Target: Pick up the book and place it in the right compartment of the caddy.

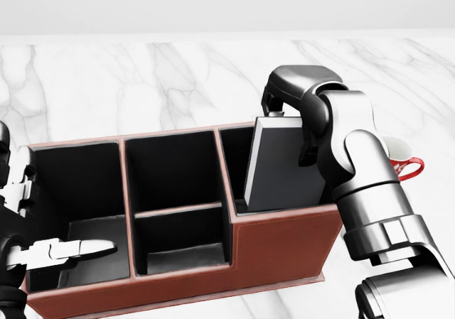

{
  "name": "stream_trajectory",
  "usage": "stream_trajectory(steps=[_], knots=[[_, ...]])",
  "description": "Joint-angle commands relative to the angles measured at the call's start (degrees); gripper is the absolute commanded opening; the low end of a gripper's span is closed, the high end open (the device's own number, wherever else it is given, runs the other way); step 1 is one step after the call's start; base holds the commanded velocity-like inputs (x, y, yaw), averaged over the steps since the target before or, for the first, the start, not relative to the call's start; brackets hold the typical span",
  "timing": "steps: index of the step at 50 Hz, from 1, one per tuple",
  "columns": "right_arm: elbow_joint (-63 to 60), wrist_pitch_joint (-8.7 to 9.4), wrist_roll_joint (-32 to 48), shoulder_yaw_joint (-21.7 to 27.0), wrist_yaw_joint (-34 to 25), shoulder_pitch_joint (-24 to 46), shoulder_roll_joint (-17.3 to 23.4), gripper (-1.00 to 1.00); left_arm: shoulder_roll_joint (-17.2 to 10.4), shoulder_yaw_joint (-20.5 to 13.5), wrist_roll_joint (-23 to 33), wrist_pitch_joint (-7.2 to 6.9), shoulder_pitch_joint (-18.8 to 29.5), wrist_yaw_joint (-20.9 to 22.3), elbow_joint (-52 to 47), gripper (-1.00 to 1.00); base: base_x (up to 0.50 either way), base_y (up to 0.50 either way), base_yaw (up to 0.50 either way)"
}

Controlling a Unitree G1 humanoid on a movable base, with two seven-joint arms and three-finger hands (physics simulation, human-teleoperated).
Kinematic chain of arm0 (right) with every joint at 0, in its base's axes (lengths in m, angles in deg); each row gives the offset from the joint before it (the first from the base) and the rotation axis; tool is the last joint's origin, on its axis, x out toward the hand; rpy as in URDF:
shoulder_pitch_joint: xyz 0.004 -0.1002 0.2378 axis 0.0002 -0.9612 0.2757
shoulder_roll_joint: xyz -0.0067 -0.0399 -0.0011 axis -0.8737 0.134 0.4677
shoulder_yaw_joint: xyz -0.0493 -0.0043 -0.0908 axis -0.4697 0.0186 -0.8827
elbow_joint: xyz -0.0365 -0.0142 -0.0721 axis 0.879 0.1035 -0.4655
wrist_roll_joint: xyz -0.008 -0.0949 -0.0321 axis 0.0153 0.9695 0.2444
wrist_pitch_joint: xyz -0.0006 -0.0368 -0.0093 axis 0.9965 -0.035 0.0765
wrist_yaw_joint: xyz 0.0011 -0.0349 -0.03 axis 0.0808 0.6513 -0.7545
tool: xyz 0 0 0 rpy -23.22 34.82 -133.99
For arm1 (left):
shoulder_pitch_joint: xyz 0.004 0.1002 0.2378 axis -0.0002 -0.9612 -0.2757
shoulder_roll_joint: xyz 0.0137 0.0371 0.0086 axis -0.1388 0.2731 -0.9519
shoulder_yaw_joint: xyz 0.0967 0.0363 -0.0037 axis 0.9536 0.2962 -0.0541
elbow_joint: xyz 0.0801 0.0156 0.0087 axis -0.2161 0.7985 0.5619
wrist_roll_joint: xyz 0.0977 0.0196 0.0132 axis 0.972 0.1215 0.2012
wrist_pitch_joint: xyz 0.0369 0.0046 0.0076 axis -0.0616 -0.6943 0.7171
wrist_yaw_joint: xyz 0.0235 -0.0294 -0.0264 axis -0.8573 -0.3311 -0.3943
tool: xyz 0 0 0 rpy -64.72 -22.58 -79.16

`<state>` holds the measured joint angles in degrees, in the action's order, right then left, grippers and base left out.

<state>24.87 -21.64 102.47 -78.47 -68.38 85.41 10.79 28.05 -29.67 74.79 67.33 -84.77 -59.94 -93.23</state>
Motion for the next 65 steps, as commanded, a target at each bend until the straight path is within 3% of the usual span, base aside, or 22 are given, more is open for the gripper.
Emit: stream_trajectory(steps=[1, 2, 3, 4, 5, 34, 46, 57, 65], knots=[[0.4, 0.0, 0.3, -0.1, 0.6, 0.7, 0.0, -1.0, 0.0, 0.0, 0.0, 0.0, 0.6, -0.6, 1.1, 1.0, 0.0, 0.0, 0.0], [0.3, 0.0, 0.4, -0.1, 0.6, 0.7, 0.0, -1.0, 0.0, 0.0, 0.0, 0.0, 0.6, -0.5, 1.2, 1.0, 0.0, 0.0, 0.0], [0.1, 0.0, 0.7, -0.2, 0.6, 0.6, 0.0, 0.46, 0.1, 0.0, 0.1, 0.0, 0.6, -0.5, 1.3, 1.0, 0.0, 0.0, 0.0], [-0.1, -0.02, 1.1, -0.4, 0.3, 0.4, 0.1, 0.46, 0.1, 0.1, 0.1, 0.0, 0.6, -0.5, 1.4, 1.0, 0.0, 0.0, 0.0], [0.0, -0.07, 1.3, -0.4, 0.4, 0.5, 0.0, 1.0, 0.1, 0.2, 0.2, 0.0, 0.5, -0.5, 1.4, 1.0, 0.0, 0.0, 0.0], [-1.6, 0.0, 1.1, 0.6, 0.2, 1.4, 0.4, 1.0, 0.1, 0.2, 0.2, 0.0, 0.6, -0.5, 1.8, 1.0, 0.0, 0.0, 0.0], [-18.8, 0.0, 2.8, 1.4, -2.1, -3.5, -0.4, 1.0, 0.1, 0.2, 0.2, 0.0, 0.5, -0.6, 1.5, 1.0, 0.0, 0.0, 0.0], [-31.7, 0.0, 5.3, 3.5, 10.0, -7.4, -1.3, 1.0, 0.0, 0.2, 0.3, 0.0, 0.7, -0.5, 1.7, 1.0, 0.0, 0.0, 0.0], [-39.3, 0.0, 4.9, 4.5, 13.1, -9.4, -0.9, 1.0, 0.0, 0.1, 0.2, 0.0, 0.7, -0.5, 1.4, 1.0, 0.0, 0.0, 0.0]])
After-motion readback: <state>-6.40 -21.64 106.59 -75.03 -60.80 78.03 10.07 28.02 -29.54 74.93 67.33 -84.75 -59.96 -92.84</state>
